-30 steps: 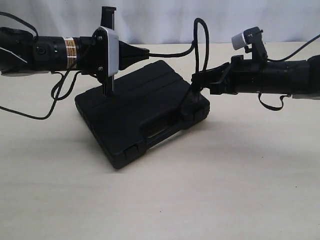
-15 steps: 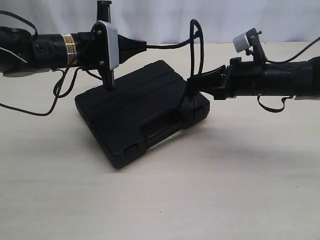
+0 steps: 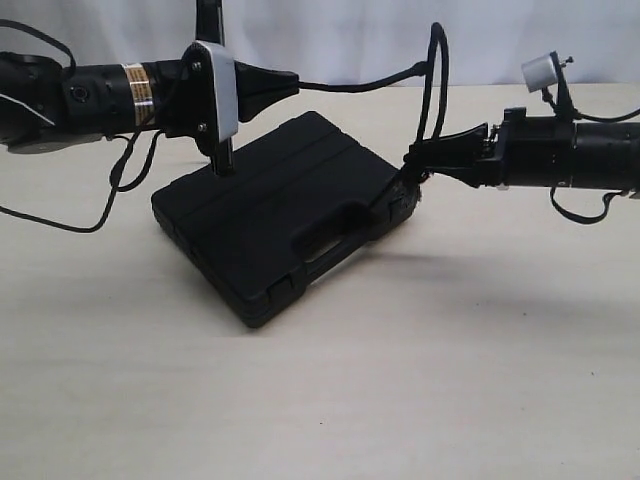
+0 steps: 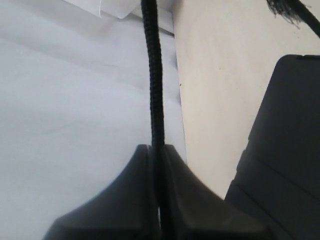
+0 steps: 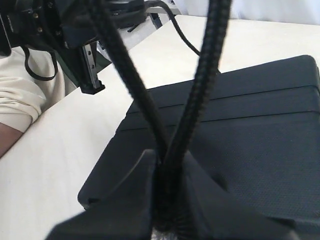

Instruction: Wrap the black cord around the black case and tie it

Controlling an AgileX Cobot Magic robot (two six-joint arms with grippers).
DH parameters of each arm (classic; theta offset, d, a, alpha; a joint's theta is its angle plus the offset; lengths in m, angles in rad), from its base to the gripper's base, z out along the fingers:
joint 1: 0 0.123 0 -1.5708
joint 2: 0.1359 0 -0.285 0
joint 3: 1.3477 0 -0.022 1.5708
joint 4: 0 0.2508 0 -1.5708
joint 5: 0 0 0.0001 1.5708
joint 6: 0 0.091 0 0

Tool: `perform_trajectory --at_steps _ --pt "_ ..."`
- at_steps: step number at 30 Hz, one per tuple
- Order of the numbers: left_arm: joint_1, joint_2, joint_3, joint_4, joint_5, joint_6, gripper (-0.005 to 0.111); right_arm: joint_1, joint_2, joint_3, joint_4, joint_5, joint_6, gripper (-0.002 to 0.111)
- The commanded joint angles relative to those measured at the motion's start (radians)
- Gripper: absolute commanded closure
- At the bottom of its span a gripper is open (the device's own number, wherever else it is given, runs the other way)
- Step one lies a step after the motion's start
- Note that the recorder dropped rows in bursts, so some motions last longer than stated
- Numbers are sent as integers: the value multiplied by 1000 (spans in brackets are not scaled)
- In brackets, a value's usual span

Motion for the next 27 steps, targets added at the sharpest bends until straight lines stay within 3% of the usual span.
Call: perform_trajectory --at_steps 1,19,27 --pt "1 -1 -8 -12 -33 28 107 -5 37 -6 -6 44 -20 104" --pt "-3 20 -34 25 -23 54 107 28 56 -6 -100 44 -71 104" --pt "-63 63 -61 33 -43 46 107 65 58 -6 -56 44 -78 104"
